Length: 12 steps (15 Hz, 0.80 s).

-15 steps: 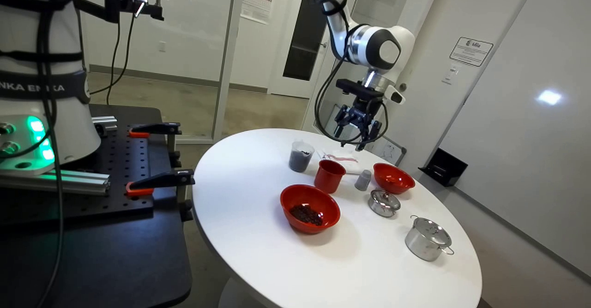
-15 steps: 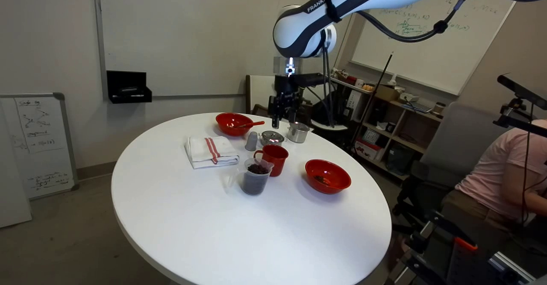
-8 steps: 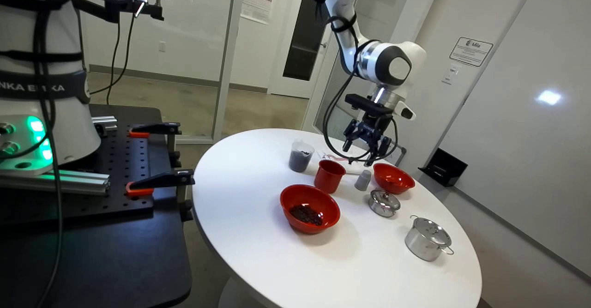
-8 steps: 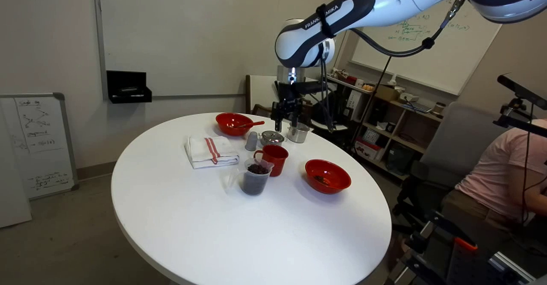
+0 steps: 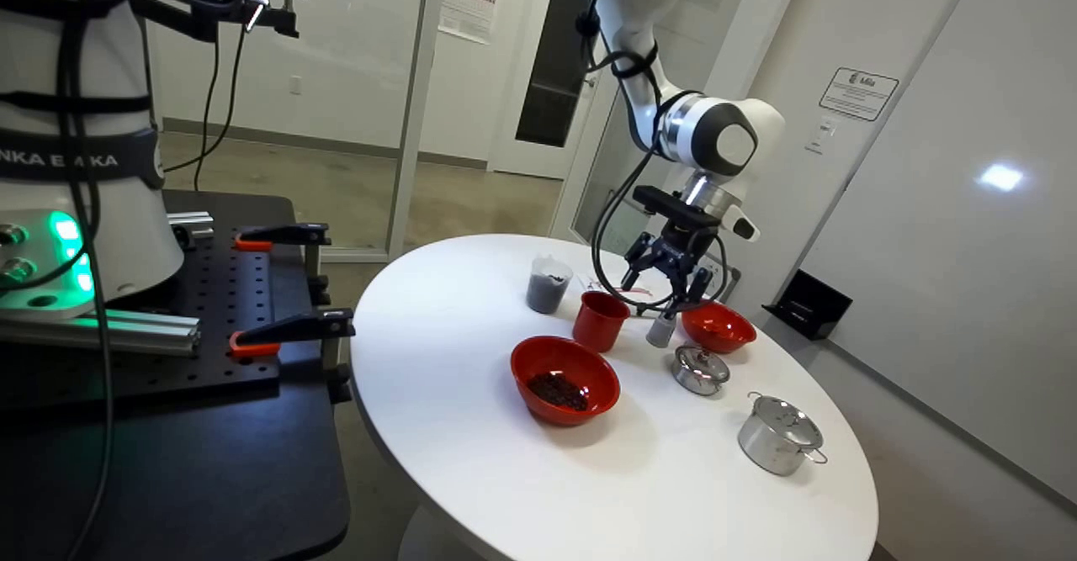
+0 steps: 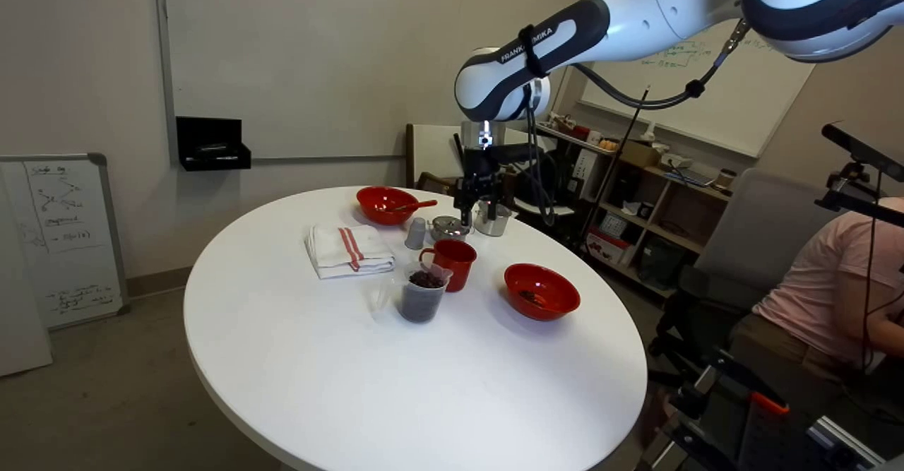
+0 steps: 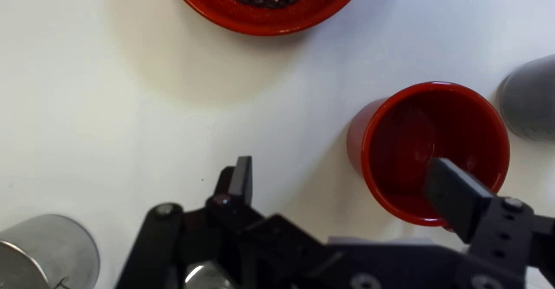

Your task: Move the red cup from left to right.

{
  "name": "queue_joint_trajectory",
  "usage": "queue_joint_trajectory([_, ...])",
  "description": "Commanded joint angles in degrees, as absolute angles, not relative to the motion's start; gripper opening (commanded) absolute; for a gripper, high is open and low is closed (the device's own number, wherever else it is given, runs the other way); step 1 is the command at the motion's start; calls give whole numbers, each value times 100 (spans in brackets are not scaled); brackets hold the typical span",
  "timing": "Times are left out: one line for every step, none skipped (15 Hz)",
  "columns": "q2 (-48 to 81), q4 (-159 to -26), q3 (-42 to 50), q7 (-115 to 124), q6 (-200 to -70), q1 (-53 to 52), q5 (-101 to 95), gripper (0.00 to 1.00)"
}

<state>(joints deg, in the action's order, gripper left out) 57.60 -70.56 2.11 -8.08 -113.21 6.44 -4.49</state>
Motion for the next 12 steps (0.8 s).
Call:
queue_joint_trajectory([6022,-6515,72,-1163,-10739,755,-323,100])
queue_joint_trajectory([6184,-6530,37,-1036,-10768,622,-325,100])
queue_joint_trajectory([6270,-6393,46,-1015,-10711,580,-359,100])
queue_joint_trajectory([6360,-6298,36,-979,-10673,532,-381,100])
queue_joint_trajectory([6443,-6214,32,-972,-10646,489,-402,99])
queue_joint_trajectory([6525,-6135,25,-977,-10620,434,-422,100])
queue_joint_trajectory([6597,-6067,23,-981,-10593,388,-433,100])
queue_joint_trajectory([6679,-5980,21,-971,-10565,354,-429,100])
queue_joint_trajectory([6749,-5918,23,-967,-10552,325,-429,100])
queue_joint_trajectory([6810,-5854,27,-960,-10539,299,-429,81])
queue_joint_trajectory([6866,-5813,25,-960,-10540,286,-421,74])
queue_joint_trajectory([6904,-5777,18,-963,-10545,285,-407,68])
